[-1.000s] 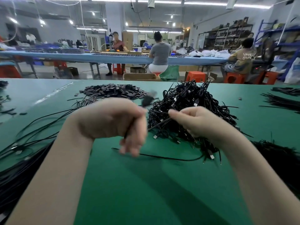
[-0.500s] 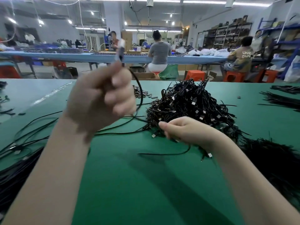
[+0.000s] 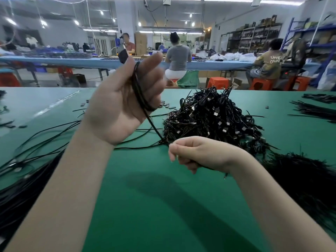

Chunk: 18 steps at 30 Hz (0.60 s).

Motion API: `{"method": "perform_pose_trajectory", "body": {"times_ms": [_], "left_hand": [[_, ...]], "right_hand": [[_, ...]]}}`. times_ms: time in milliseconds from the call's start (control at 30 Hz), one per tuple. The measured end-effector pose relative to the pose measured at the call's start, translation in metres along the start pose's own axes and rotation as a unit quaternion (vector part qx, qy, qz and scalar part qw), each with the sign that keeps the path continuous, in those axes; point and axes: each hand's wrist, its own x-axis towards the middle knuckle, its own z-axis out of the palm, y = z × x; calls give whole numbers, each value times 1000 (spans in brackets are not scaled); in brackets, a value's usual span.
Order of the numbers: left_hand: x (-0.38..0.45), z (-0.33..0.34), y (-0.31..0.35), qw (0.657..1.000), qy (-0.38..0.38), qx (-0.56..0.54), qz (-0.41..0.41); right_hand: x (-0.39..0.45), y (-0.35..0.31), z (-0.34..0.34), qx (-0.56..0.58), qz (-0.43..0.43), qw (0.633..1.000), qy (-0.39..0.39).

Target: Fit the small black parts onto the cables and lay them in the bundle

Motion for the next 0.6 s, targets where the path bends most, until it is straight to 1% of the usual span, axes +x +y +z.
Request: {"method": "perform_pose_trajectory", "body": {"times_ms": [67, 100, 133, 167, 200, 233, 267, 300, 333, 367, 400, 433, 467, 500, 600], "left_hand": [[-7, -1, 5, 997, -40, 62, -22], [-10, -2, 6, 990, -74, 106, -49], [-12, -4, 5, 974, -108, 176, -92], [-13, -6, 2, 942, -135, 270, -150], [-12, -6, -3, 894, -150, 366, -208], [-10, -5, -11, 855, -147, 429, -252], [-6, -3, -19, 840, -120, 454, -271], [-1, -1, -26, 857, -71, 440, -260], [3, 1, -31, 893, -5, 388, -230], [6, 3, -32, 930, 55, 309, -191], [9, 3, -32, 957, 94, 229, -149], [10, 3, -30, 974, 111, 164, -114], [11, 3, -28, 982, 118, 120, -85], [11, 3, -26, 985, 128, 104, -60], [12, 2, -23, 970, 188, 151, -15]], "right_hand": [[2, 3, -8, -60, 45, 991, 111], [0, 2, -13, -81, 45, 981, 172], [-2, 0, -17, -95, 28, 968, 231], [-5, -5, -22, -107, 0, 952, 288], [-9, -11, -25, -115, -32, 934, 337], [-12, -19, -26, -114, -62, 918, 374], [-16, -27, -24, -103, -90, 910, 391], [-19, -35, -21, -89, -112, 912, 385], [-22, -42, -14, -82, -128, 921, 359], [-23, -49, -7, -86, -138, 933, 321], [-23, -53, 1, -93, -147, 943, 283], [-22, -55, 8, -93, -155, 950, 254], [-21, -56, 14, -81, -163, 955, 235], [-19, -57, 18, -60, -171, 958, 221], [-17, -56, 20, 39, -196, 963, 181]]}}
